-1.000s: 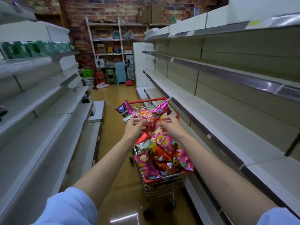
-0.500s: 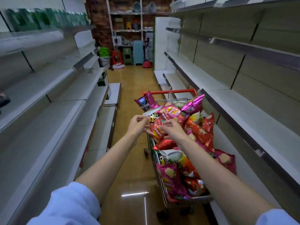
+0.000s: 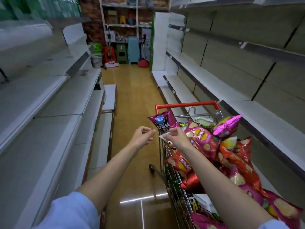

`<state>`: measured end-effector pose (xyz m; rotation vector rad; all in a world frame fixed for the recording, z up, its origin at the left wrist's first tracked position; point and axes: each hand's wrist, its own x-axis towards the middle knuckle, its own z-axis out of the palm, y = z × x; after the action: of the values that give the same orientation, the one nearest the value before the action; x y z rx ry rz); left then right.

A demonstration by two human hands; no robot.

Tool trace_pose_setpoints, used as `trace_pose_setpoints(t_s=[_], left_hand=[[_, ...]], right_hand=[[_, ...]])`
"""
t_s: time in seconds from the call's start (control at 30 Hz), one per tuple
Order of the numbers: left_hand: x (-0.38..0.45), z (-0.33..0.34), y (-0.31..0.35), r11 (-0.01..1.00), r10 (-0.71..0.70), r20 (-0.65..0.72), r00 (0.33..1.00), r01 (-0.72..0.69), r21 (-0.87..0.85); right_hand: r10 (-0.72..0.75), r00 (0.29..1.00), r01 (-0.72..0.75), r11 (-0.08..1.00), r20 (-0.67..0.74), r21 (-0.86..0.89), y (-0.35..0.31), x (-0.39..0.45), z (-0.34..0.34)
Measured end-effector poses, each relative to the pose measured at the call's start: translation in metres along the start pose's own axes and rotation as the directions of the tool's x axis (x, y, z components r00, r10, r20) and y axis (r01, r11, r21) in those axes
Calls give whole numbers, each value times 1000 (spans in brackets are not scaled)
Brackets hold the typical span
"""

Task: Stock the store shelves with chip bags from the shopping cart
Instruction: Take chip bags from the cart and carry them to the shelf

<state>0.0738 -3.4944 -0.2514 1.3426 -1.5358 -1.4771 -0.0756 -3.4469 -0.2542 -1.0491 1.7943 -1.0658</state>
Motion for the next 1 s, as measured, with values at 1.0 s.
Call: trace_pose_setpoints(t_s=[1.0], left_hand=[[350,58,103,999,32,220,975,-40,29]], right_hand=[[9,997,22,932,-82,361,-1,281,-107]])
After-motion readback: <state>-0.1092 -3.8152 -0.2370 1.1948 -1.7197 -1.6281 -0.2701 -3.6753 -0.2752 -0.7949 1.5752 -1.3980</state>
